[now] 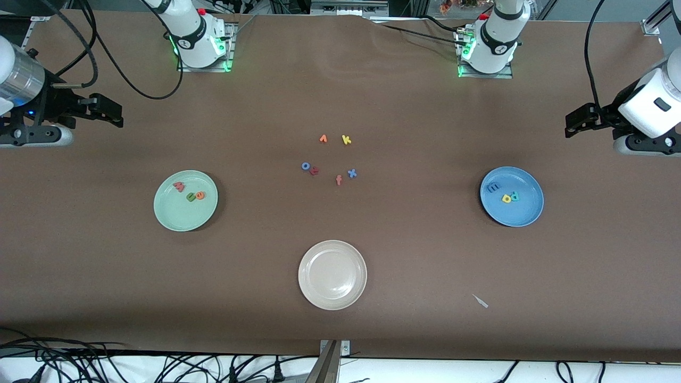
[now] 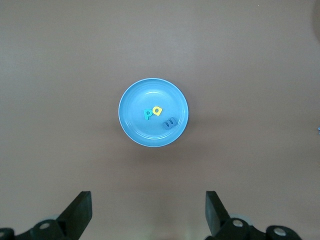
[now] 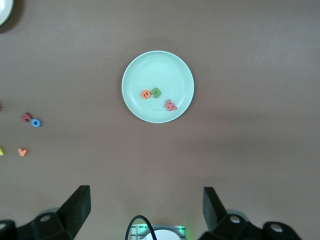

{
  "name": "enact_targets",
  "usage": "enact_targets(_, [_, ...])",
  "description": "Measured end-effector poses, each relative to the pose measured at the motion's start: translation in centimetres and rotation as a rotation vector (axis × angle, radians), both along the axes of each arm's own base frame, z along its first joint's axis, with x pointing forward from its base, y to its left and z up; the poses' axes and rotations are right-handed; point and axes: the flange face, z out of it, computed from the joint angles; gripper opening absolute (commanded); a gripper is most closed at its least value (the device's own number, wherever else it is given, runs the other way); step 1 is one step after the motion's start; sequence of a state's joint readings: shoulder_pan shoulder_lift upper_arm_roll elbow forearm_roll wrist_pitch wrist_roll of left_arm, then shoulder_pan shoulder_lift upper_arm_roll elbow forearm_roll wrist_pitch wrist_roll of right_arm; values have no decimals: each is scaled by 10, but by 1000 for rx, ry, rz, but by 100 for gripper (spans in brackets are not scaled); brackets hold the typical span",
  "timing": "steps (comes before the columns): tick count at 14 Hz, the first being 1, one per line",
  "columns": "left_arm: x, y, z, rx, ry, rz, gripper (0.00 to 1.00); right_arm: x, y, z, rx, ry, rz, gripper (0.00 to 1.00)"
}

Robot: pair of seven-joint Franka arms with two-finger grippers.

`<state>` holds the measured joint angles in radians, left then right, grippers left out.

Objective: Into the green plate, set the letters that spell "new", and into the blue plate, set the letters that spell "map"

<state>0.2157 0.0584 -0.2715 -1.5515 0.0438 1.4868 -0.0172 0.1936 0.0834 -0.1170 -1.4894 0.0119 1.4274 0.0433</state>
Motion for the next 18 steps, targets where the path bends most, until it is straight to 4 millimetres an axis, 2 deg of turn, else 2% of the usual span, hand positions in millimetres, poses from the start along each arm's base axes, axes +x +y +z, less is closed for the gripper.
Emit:
enact_targets(3, [0,0,0,0,0,0,100,0,-6,0,12,2,-14,99])
enact_targets(8, [0,0,0,0,0,0,100,1,3,-2,14,5,3,99])
enact_targets(18, [0,0,0,0,0,0,100,6,4,1,10,-39,5,100])
